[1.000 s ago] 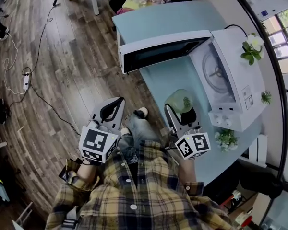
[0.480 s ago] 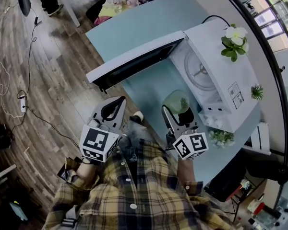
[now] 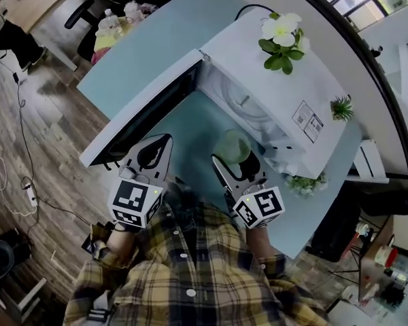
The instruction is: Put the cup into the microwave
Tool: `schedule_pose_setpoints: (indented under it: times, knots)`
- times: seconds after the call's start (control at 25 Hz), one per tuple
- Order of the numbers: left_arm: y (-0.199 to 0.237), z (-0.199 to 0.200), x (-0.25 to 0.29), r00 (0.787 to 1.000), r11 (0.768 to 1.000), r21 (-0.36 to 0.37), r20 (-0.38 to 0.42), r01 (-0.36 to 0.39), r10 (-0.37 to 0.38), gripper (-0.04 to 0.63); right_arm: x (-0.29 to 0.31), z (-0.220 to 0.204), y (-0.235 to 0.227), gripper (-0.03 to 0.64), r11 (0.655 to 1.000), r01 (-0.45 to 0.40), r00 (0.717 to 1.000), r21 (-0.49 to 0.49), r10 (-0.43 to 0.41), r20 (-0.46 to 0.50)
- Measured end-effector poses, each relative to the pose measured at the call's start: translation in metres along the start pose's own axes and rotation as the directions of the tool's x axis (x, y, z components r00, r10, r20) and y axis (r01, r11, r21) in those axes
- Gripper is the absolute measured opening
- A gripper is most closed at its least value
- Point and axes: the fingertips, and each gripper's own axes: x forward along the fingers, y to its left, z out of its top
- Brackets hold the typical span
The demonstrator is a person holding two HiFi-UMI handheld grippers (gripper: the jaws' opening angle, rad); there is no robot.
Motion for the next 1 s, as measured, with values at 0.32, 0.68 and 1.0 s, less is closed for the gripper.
schedule_pose_setpoints:
  times: [0.32, 0.68, 1.0]
  knots:
    - [-0.025, 0.019, 0.054, 0.991, 0.99, 0.054, 0.0, 0.132, -0.132, -0.009, -0.022, 0.003, -0.044, 0.357, 0.989, 0.144, 0.989, 0.022, -0.144, 0.032]
    - [-0.028, 0.025, 0.071, 0.973, 0.97, 0.082, -0.027, 0.23, -0.229, -0.009, -0.027, 0.009, -0.055, 0.356, 0.966, 0.256, 0.965, 0.039, -0.257, 0.049]
    - [-0.025, 0.033, 0.076, 0.949, 0.944, 0.099, -0.057, 0.314, -0.309, -0.009, -0.022, 0.022, -0.054, 0.356, 0.941, 0.335, 0.939, 0.05, -0.338, 0.067]
